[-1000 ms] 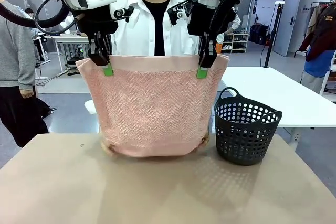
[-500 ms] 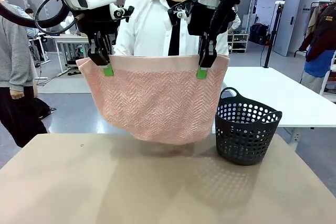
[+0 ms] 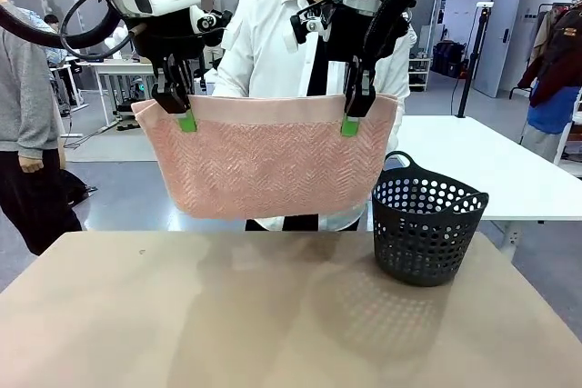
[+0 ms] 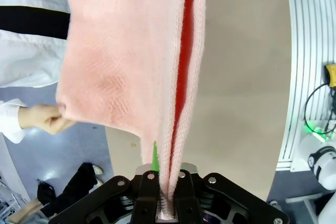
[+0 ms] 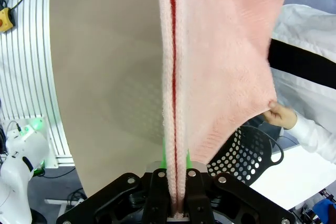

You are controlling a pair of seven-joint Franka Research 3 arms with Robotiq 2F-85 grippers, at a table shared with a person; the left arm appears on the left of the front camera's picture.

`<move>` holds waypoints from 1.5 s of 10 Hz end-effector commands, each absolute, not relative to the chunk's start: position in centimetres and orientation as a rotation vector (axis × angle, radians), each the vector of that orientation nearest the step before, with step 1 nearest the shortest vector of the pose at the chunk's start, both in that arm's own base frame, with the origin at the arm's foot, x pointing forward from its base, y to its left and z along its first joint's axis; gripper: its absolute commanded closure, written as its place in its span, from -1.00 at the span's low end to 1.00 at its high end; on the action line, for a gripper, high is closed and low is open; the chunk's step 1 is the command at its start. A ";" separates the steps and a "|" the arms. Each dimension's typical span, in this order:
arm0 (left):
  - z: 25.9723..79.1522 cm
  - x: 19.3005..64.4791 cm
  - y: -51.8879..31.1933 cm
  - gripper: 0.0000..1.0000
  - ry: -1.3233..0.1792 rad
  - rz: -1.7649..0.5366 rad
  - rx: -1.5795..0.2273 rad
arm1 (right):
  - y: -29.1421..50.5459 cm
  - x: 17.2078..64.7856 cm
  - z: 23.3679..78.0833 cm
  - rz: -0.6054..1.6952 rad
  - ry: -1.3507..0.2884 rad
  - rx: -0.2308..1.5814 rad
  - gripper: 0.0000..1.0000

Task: Fold the towel.
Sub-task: Release the end of the 100 cm Hotel Towel you were holding.

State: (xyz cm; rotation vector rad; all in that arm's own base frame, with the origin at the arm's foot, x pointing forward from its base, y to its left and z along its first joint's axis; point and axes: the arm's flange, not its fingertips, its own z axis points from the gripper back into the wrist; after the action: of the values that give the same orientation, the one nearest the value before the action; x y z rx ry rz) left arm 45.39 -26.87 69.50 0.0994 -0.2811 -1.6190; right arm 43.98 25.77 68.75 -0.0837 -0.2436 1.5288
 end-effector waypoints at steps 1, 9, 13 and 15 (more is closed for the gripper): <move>69.7 45.4 -26.8 1.00 -0.281 -1.617 0.114 | 25.7 44.0 68.8 1.528 -0.246 -0.088 1.00; 69.7 45.4 -26.8 1.00 -0.281 -1.617 0.114 | 25.7 44.0 68.8 1.528 -0.246 -0.088 1.00; 69.7 45.4 -26.8 1.00 -0.281 -1.617 0.114 | 25.7 44.0 68.8 1.528 -0.246 -0.088 1.00; 69.7 45.4 -26.8 1.00 -0.281 -1.617 0.114 | 25.7 44.0 68.8 1.528 -0.246 -0.088 1.00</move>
State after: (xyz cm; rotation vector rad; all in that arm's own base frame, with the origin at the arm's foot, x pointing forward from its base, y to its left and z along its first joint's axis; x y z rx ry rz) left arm 45.39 -26.87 69.51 0.0995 -0.2812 -1.6190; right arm 43.99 25.76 68.75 -0.0838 -0.2436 1.5286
